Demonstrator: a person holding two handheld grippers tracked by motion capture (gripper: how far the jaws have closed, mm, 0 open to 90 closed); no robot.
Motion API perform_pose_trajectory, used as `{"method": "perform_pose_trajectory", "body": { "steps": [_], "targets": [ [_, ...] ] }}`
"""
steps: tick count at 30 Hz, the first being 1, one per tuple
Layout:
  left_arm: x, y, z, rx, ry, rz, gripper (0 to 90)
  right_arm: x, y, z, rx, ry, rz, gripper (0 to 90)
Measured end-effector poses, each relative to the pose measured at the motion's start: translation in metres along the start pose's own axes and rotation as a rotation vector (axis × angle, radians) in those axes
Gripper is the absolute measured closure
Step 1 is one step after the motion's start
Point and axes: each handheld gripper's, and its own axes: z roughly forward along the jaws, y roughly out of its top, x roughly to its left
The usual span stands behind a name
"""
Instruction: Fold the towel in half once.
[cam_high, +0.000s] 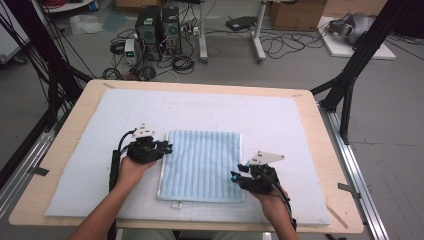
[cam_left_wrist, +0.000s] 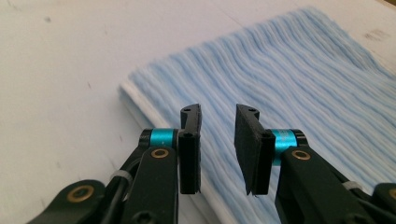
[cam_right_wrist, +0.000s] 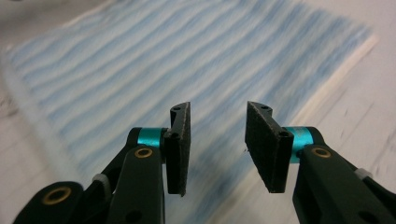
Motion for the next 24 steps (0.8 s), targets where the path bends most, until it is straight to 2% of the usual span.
{"method": "perform_pose_trajectory", "body": {
  "steps": [3,4,7,11,15,16,18,20,22,24],
  "targets": [
    [0.008,0.006,0.013,0.015,0.015,-0.027,71.2,-0.013,0.013,0.015,-0.028,-0.012,-0.001,61.1],
    [0.011,0.005,0.019,-0.002,0.025,-0.039,71.8,-0.017,0.017,0.020,-0.028,-0.018,0.000,62.8],
    [0.018,0.005,0.031,0.034,0.052,-0.057,72.0,-0.033,0.031,0.040,-0.023,-0.068,0.009,66.1],
    [0.021,0.002,0.040,0.058,0.085,-0.055,73.7,-0.050,0.043,0.060,-0.014,-0.107,0.042,69.0],
    [0.022,0.003,0.043,0.060,0.111,-0.025,76.6,-0.066,0.043,0.077,0.024,-0.157,0.078,70.6],
    [0.022,0.003,0.043,0.059,0.120,-0.018,77.5,-0.070,0.041,0.080,0.039,-0.166,0.088,70.8],
    [0.023,0.002,0.044,0.056,0.123,-0.018,79.4,-0.077,0.038,0.080,0.025,-0.162,0.106,72.5],
    [0.023,0.002,0.044,0.058,0.124,-0.002,80.4,-0.080,0.036,0.078,0.024,-0.194,0.086,73.5],
    [0.023,0.002,0.044,0.055,0.132,-0.001,80.7,-0.082,0.035,0.076,0.023,-0.193,0.111,73.2],
    [0.023,0.002,0.043,0.055,0.135,0.000,80.4,-0.084,0.034,0.074,0.027,-0.222,0.108,69.8]
  ]
}}
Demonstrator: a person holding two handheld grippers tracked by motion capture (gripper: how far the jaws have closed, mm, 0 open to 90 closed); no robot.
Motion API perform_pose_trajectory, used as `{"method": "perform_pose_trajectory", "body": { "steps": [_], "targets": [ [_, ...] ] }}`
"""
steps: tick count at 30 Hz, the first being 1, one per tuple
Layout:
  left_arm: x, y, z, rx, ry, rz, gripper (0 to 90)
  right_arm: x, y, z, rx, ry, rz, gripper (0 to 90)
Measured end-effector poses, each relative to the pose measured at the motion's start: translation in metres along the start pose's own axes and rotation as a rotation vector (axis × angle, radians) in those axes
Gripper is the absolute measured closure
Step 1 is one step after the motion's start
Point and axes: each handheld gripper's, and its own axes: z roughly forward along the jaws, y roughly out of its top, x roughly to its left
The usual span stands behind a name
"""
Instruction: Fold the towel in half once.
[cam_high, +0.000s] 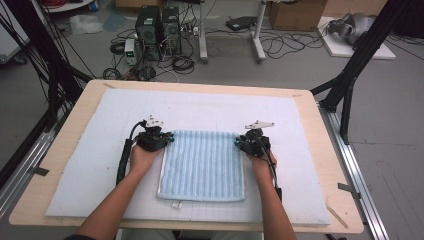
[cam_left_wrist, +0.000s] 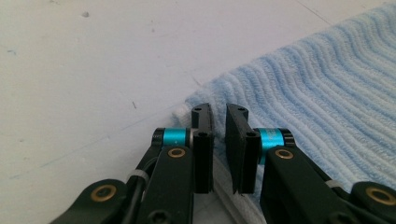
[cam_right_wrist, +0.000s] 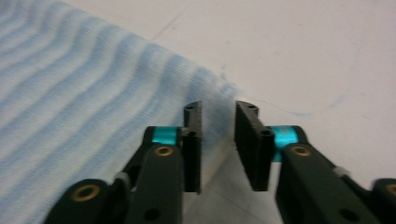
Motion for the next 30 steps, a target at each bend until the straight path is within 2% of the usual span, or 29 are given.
{"method": "perform_pose_trajectory", "body": {
  "steps": [1,2,4,7,9,11,13,15,17,19,24,27,30],
  "targets": [
    [0.000,0.000,-0.001,-0.001,0.000,-0.004,78.7,-0.001,0.000,-0.002,0.002,0.005,0.020,70.2],
    [0.001,0.000,-0.003,-0.007,0.001,-0.012,76.1,-0.001,-0.001,-0.005,-0.008,0.001,0.019,70.1],
    [0.005,0.000,-0.008,-0.044,-0.025,-0.047,70.7,0.000,-0.002,-0.014,-0.040,0.009,0.005,69.2],
    [0.011,0.001,-0.022,-0.138,-0.076,-0.055,66.7,0.000,-0.002,-0.029,-0.085,0.022,-0.006,64.8],
    [0.013,0.001,-0.031,-0.204,-0.137,-0.057,62.0,0.001,-0.003,-0.039,-0.106,0.029,-0.019,59.5],
    [0.013,-0.001,-0.041,-0.255,-0.173,-0.036,60.8,0.002,-0.006,-0.049,-0.119,0.035,-0.025,52.8],
    [0.011,-0.004,-0.049,-0.298,-0.193,0.015,59.7,0.002,-0.009,-0.057,-0.133,0.046,-0.036,45.5],
    [0.010,-0.008,-0.056,-0.323,-0.207,0.030,56.1,0.002,-0.014,-0.065,-0.134,0.053,-0.018,37.3],
    [0.009,-0.011,-0.063,-0.320,-0.193,0.014,50.9,0.001,-0.018,-0.073,-0.137,0.063,-0.011,31.4],
    [0.010,-0.013,-0.068,-0.304,-0.183,-0.021,39.1,0.002,-0.022,-0.081,-0.146,0.071,-0.014,26.4],
    [0.009,-0.019,-0.081,-0.333,-0.140,-0.051,20.4,0.005,-0.034,-0.092,-0.121,0.057,-0.042,13.6],
    [0.009,-0.026,-0.086,-0.347,-0.139,-0.057,18.3,0.005,-0.041,-0.095,-0.137,0.068,-0.035,11.8],
    [0.012,-0.031,-0.089,-0.338,-0.135,-0.068,18.4,0.003,-0.043,-0.096,-0.129,0.064,-0.046,11.7]
  ]
}}
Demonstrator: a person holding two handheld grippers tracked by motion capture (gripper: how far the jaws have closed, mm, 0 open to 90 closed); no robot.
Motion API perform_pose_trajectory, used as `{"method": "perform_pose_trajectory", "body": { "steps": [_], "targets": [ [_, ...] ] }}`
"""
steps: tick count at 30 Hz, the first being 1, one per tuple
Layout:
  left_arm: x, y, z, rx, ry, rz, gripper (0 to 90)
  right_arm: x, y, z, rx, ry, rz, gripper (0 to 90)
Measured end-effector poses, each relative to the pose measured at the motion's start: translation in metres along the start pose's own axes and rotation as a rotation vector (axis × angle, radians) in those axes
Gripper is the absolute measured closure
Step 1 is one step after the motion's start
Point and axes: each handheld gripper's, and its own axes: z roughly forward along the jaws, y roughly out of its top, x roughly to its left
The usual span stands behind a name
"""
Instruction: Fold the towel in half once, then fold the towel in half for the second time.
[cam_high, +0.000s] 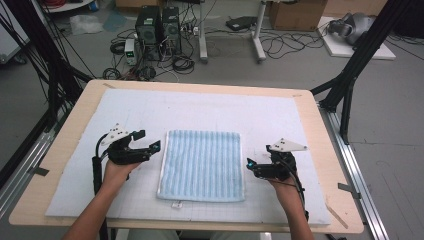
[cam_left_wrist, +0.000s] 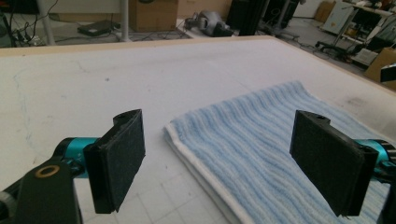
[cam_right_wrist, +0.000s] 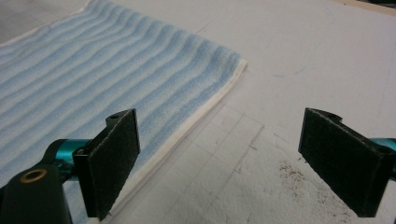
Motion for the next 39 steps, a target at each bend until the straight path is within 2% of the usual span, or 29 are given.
{"method": "perform_pose_trajectory", "body": {
  "steps": [5,10,14,18,20,28,33,36,39],
  "targets": [
    [0.004,-0.001,-0.003,-0.002,0.004,-0.016,18.4,-0.001,0.001,0.001,-0.019,-0.007,0.021,11.4],
    [0.003,-0.001,-0.005,0.001,0.018,-0.021,18.4,-0.001,0.000,0.002,-0.010,-0.003,0.007,11.3],
    [0.003,-0.001,-0.006,0.009,0.023,-0.012,18.4,0.000,0.000,-0.002,-0.027,-0.002,0.013,11.3],
    [0.006,-0.002,-0.005,0.012,0.022,-0.025,18.4,-0.002,0.001,-0.001,-0.026,-0.001,0.024,11.3],
    [0.007,-0.002,-0.003,0.018,0.021,-0.034,18.4,-0.001,0.000,0.001,-0.022,0.003,0.013,11.3],
    [0.010,0.004,0.010,0.051,0.008,-0.029,19.0,0.003,-0.002,0.004,0.002,0.020,0.006,11.4],
    [0.014,0.016,0.021,0.054,0.025,-0.026,19.8,0.001,-0.003,0.000,-0.004,0.017,0.015,11.4],
    [0.016,0.023,0.030,0.072,0.034,-0.016,20.2,0.000,-0.004,-0.002,-0.008,0.016,0.026,11.4],
    [0.019,0.027,0.039,0.100,0.014,-0.026,21.2,0.001,-0.004,-0.003,-0.009,0.018,0.026,11.3]
  ]
}}
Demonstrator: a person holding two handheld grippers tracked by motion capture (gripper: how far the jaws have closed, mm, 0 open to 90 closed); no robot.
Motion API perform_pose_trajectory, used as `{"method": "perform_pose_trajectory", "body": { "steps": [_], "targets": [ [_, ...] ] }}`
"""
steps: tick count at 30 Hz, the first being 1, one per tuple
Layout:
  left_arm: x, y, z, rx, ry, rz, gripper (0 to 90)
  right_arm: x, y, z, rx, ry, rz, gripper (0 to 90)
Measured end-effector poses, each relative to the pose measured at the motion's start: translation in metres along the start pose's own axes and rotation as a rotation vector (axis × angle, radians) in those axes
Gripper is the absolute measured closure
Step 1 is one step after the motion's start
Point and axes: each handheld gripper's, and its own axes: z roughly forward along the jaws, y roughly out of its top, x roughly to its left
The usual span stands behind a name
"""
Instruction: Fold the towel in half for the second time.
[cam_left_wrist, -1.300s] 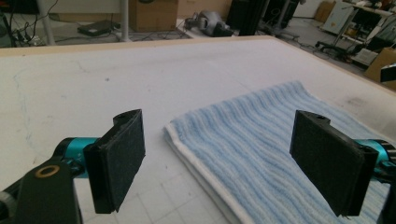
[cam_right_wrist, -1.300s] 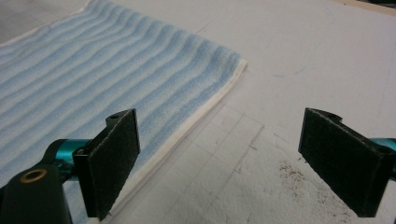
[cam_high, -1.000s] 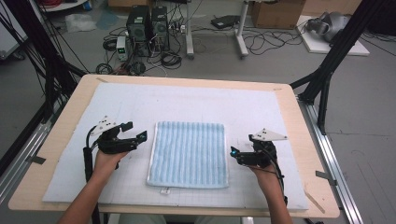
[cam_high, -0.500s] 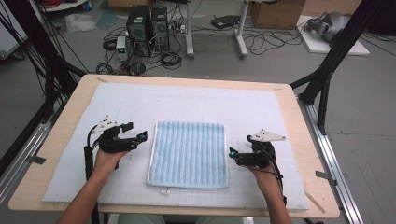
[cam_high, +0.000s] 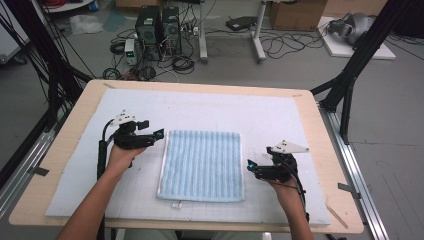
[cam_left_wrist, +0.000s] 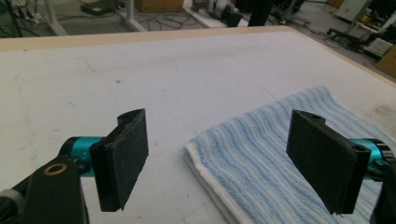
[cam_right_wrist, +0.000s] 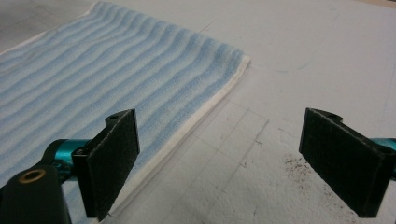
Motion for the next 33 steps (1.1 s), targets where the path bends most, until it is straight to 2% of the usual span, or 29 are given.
{"method": "perform_pose_trajectory", "body": {
  "steps": [7,14,18,22,24,25,26,28,31,33],
  "targets": [
    [0.006,0.002,0.022,0.059,0.018,-0.010,23.7,0.003,0.001,0.002,0.007,0.010,-0.006,11.4],
    [0.011,-0.002,0.040,0.125,0.045,0.011,29.4,0.002,0.000,0.002,0.012,0.012,-0.001,11.4],
    [0.010,-0.006,0.052,0.158,0.051,0.039,33.8,0.002,0.000,0.004,0.015,0.014,0.002,11.4],
    [0.008,-0.015,0.063,0.239,0.048,0.085,40.5,0.003,0.000,0.005,0.021,0.021,-0.004,11.4],
    [0.005,-0.014,0.064,0.251,0.044,0.116,45.1,0.003,0.000,0.006,0.021,0.020,-0.006,11.4],
    [0.004,-0.014,0.065,0.252,0.035,0.117,47.2,0.003,0.000,0.006,0.024,0.022,-0.002,11.4],
    [0.002,-0.014,0.066,0.263,0.040,0.138,50.0,0.003,0.000,0.007,0.028,0.023,-0.001,11.4],
    [0.000,-0.014,0.067,0.269,0.043,0.153,53.3,0.003,0.000,0.007,0.028,0.022,-0.001,11.4],
    [-0.001,-0.015,0.067,0.271,0.016,0.161,62.1,0.004,0.000,0.008,0.031,0.021,-0.002,11.4],
    [-0.001,-0.015,0.067,0.270,-0.009,0.155,71.3,0.004,-0.001,0.009,0.032,0.021,-0.002,11.4]
  ]
}}
